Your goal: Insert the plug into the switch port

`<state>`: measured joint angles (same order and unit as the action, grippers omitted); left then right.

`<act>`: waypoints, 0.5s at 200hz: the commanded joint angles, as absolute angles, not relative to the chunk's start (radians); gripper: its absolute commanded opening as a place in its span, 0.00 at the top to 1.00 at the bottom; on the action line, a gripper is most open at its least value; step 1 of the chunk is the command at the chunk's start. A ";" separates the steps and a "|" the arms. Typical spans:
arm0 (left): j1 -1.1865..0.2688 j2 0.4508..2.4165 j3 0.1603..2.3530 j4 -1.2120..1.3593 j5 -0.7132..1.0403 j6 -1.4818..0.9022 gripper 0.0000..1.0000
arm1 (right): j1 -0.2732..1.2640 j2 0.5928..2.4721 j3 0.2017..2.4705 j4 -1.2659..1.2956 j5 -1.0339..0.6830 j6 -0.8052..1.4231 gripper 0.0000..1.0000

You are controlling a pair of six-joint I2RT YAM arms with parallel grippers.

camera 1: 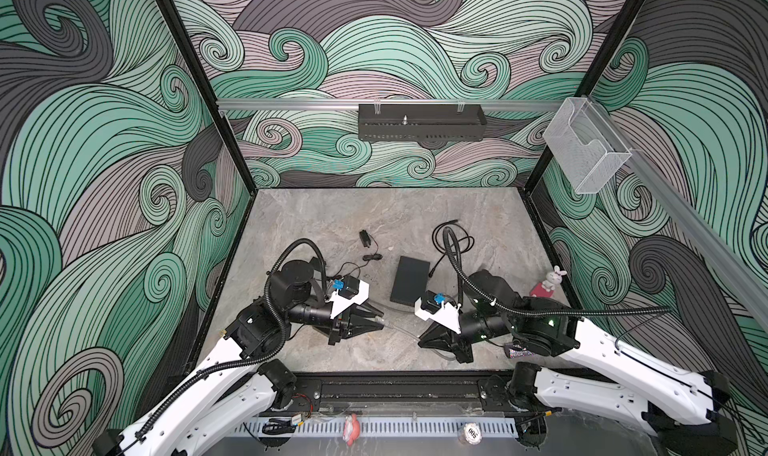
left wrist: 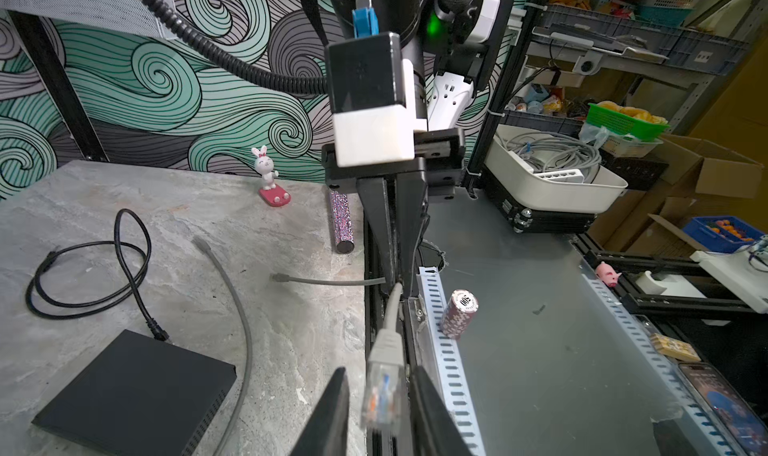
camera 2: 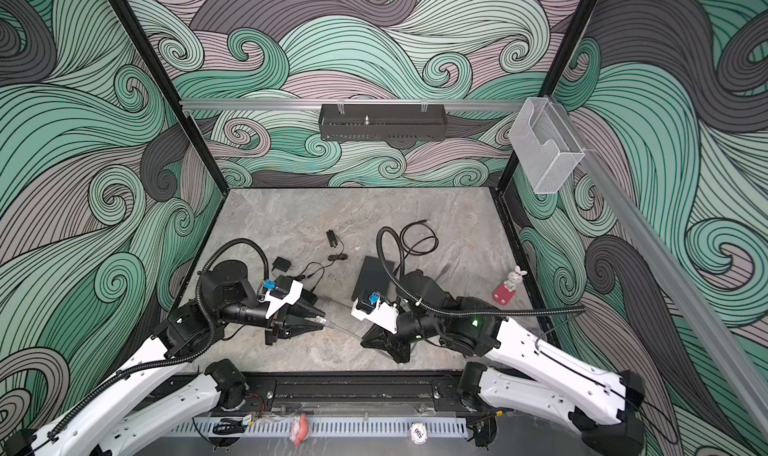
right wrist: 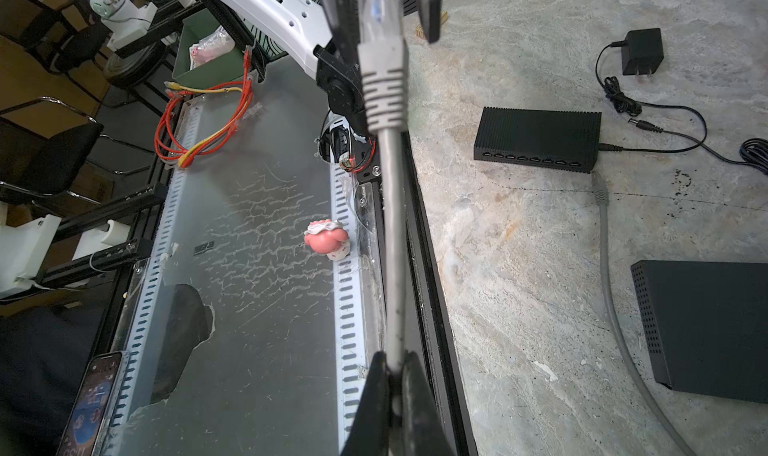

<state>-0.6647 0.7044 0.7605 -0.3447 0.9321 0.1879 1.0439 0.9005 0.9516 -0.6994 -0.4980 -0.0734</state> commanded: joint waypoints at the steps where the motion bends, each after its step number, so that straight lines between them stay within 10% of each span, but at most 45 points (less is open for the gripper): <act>1: -0.671 0.701 0.785 -0.359 0.952 0.201 0.75 | 1.039 0.909 0.980 -0.687 -0.498 -0.071 1.00; 100: -0.673 0.706 0.798 -0.383 0.954 0.217 0.88 | 1.033 0.897 0.978 -0.685 -0.477 -0.069 1.00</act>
